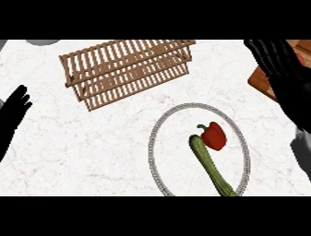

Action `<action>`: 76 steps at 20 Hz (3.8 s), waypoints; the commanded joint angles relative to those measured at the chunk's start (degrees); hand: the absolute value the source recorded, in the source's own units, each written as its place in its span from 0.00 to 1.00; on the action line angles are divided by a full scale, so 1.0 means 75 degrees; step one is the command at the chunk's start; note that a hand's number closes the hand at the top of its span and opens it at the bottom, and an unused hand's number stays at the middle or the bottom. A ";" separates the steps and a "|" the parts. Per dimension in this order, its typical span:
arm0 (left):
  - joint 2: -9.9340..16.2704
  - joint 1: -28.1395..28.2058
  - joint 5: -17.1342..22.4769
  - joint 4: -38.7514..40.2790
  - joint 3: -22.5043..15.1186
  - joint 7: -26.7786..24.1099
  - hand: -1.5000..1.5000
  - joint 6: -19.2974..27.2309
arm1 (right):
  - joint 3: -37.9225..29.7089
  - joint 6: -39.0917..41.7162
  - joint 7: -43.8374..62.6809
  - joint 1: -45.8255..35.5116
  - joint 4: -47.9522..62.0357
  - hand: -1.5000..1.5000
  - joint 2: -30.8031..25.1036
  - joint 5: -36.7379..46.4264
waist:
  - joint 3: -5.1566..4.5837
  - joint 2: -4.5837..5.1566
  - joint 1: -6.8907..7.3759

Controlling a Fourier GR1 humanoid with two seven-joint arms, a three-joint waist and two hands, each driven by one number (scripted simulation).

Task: Pick the squash from the placemat and place it in the tiered shelf

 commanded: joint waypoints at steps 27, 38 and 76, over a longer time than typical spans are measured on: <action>-0.1710 0.0078 -0.0598 -0.0825 -0.0248 -0.0636 0.50 0.1421 | 0.1164 0.5661 0.2203 -0.1388 -0.0985 0.00 -0.2374 -0.0044 | 0.0045 -0.0244 -0.0021; -0.1802 -0.0258 -0.0747 -0.0743 -0.0259 -0.0248 0.50 0.1327 | 0.2934 0.4671 0.4345 -0.0042 -0.3731 0.00 -0.1495 0.3138 | 0.0052 -0.0173 -0.0033; -0.2659 -0.0108 -0.1677 -0.1146 0.0206 -0.0191 0.50 0.0795 | 0.2905 0.2857 -0.0234 0.1342 0.0461 0.00 0.0271 1.0058 | 0.0056 -0.0146 0.0043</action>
